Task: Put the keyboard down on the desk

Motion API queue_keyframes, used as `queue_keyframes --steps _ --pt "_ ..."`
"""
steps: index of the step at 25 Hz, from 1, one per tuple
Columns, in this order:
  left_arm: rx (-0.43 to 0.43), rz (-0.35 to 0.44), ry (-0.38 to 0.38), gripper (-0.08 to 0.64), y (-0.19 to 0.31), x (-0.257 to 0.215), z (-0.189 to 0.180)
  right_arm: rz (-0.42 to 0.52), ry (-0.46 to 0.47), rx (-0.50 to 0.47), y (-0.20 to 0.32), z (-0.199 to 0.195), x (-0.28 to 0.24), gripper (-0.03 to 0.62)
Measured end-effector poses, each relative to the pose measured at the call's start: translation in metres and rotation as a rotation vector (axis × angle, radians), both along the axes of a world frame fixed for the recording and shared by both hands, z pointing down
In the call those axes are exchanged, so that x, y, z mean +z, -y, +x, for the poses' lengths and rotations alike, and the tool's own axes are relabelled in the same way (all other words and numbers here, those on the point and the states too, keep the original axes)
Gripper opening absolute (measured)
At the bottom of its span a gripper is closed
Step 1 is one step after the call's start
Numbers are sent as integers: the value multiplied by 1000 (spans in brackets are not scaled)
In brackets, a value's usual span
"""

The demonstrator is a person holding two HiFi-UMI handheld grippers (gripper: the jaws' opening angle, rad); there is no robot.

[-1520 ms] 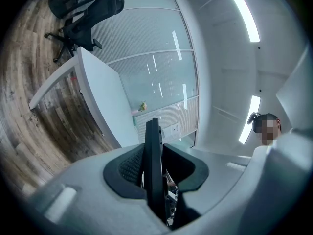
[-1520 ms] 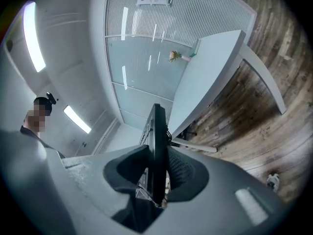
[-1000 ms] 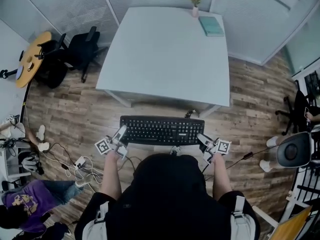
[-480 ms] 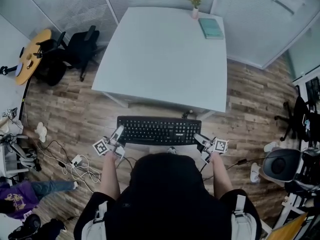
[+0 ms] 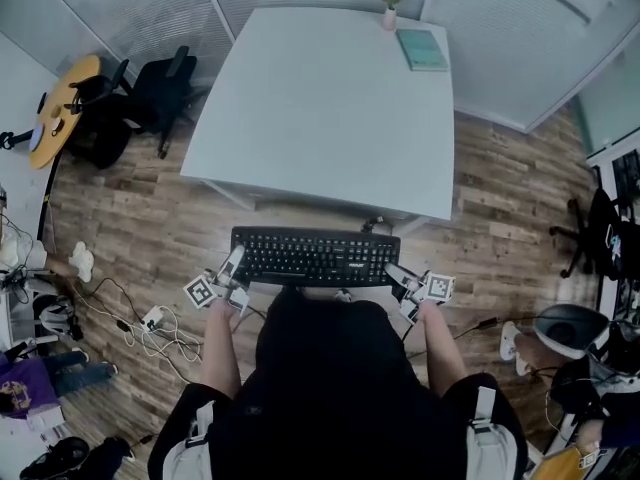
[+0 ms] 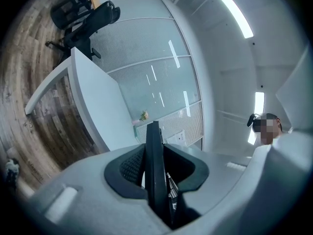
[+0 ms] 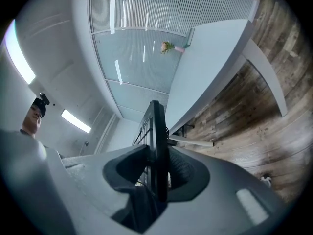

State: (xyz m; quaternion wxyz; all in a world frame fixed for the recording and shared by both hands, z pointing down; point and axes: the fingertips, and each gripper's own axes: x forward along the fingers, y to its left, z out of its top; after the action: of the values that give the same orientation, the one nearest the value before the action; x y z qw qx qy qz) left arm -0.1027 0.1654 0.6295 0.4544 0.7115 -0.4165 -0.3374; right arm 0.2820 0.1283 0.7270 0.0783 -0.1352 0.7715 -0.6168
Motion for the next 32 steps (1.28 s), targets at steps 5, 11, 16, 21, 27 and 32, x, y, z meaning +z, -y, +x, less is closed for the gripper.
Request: queue_keyframes --steps 5,11,16,21,27,32 --pt "26 -20 -25 100 7 13 1 26 -37 21 0 4 3 126" --pt "68 -35 -45 100 39 22 -12 28 -43 74 15 -6 -2 126" --pt "100 -44 -48 100 85 27 -40 25 -51 112 50 -33 -7 126" --pt "124 -72 -54 101 126 36 -76 43 -90 145 87 -66 -8 126" --pt "162 -61 -55 103 189 38 -121 47 -126 206 145 -106 -13 126" --pt "214 -71 -49 104 241 41 -142 78 -124 257 187 -130 -27 126"
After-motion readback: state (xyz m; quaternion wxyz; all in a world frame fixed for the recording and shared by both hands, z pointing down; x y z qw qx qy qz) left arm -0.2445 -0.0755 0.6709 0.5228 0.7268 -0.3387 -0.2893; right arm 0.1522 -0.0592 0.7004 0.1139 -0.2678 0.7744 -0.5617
